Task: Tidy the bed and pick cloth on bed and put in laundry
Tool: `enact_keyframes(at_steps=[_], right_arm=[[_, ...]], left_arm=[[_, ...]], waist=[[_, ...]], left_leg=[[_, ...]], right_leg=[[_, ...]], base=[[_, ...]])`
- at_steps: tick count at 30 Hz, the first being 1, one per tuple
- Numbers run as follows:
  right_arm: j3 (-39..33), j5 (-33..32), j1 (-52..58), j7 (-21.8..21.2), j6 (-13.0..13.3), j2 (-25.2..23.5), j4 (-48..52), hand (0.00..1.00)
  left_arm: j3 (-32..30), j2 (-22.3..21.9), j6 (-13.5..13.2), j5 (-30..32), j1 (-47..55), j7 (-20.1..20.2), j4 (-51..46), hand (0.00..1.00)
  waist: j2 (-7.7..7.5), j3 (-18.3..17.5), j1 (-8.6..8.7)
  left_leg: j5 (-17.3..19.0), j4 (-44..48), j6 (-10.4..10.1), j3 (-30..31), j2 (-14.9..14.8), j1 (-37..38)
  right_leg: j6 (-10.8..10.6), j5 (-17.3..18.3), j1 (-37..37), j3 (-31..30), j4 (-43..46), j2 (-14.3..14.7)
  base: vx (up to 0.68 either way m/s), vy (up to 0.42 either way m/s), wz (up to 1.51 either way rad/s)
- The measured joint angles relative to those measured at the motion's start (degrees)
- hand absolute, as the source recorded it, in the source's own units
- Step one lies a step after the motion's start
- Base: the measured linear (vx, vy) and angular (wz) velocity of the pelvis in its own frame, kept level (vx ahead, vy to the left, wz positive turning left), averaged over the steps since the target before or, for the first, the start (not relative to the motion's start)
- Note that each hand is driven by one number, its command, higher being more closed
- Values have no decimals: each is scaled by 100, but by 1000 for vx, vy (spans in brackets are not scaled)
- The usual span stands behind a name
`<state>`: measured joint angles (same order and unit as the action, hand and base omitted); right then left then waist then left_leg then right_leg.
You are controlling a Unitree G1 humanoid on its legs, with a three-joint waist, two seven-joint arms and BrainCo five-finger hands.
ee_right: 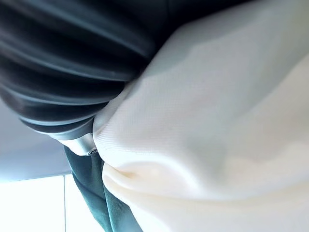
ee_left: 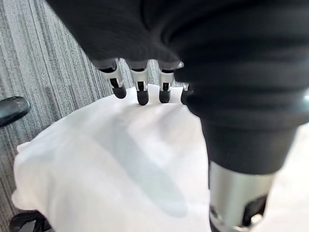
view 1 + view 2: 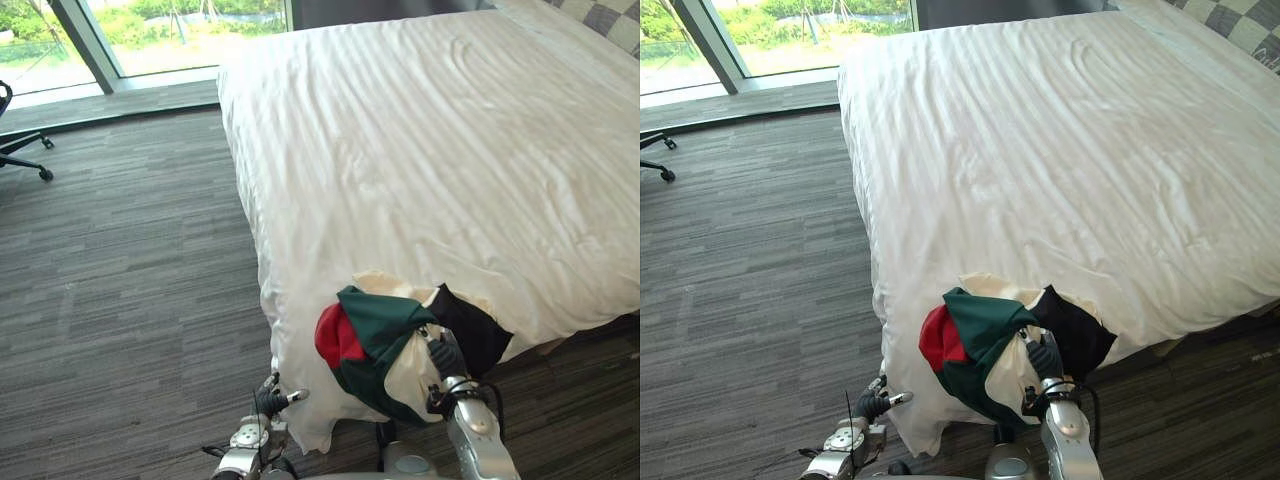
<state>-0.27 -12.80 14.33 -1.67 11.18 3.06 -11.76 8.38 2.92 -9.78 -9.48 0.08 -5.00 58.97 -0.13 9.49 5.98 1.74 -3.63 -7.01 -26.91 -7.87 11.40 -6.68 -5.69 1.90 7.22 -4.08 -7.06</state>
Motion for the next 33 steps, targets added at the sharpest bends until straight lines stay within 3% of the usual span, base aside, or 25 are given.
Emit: enact_keyframes(at_steps=[4, 12, 13, 19, 23, 27, 29, 33], right_arm=[[-266, -1105, 262, -218, 183, -173, 449, 100], [-502, -1235, 374, -183, 246, -268, 511, 100], [-572, -966, 358, 33, 238, -449, 161, 100], [-581, -944, 356, 33, 245, -448, 51, 100], [-626, -704, 299, 49, 193, -431, -816, 100], [-523, -235, 229, 120, 63, -372, -1761, 100], [-382, -12, 61, 174, -34, -283, -2047, 100], [46, 449, -440, 261, -120, -27, -2325, 100]], left_arm=[[1, -45, 13, -61, 327, -5, 18, 0], [2, -95, 9, -231, 341, -4, 12, 0], [109, -153, -6, -397, 343, -8, -44, 0], [104, -153, -5, -424, 353, -7, -86, 0], [94, -162, -17, -826, 477, 7, -664, 0], [-32, -145, -82, -1226, 589, 26, -1229, 0], [-183, -149, -109, -1391, 665, 79, -1422, 0], [-514, -163, -186, -1660, 785, 94, -1438, 0]], waist=[[32, -188, 16], [114, -299, -12], [82, -381, -36], [81, -381, -48], [78, -377, -91], [50, -350, -363], [11, -309, -388], [7, -83, -613]], left_leg=[[0, 28, 0, -22, -2, -57], [-7, 6, 3, 50, -3, -104], [-41, -45, 3, 191, -1, -96], [-41, -37, 3, 204, -4, -102], [-35, 4, 0, 351, -15, -91], [-7, 152, -8, 553, -1, -180], [-1, 232, -4, 716, 4, -292], [-23, 417, 30, 1468, 144, -746]], right_leg=[[39, -31, -13, -40, -20, 2], [49, -51, -10, 38, -61, -3], [34, -24, 81, 205, -74, -14], [34, -25, 91, 214, -90, -9], [35, -25, 217, 335, -153, 22], [42, -31, 218, 377, -182, 30], [46, -33, 198, 465, -187, 11], [20, -17, 157, 993, -187, -136]], base=[[-73, -43, -3], [-50, -37, 3], [-2, -10, 4], [0, 0, 1], [0, -16, 14], [-22, -27, 10], [-62, -36, 31], [-69, -21, 66]])
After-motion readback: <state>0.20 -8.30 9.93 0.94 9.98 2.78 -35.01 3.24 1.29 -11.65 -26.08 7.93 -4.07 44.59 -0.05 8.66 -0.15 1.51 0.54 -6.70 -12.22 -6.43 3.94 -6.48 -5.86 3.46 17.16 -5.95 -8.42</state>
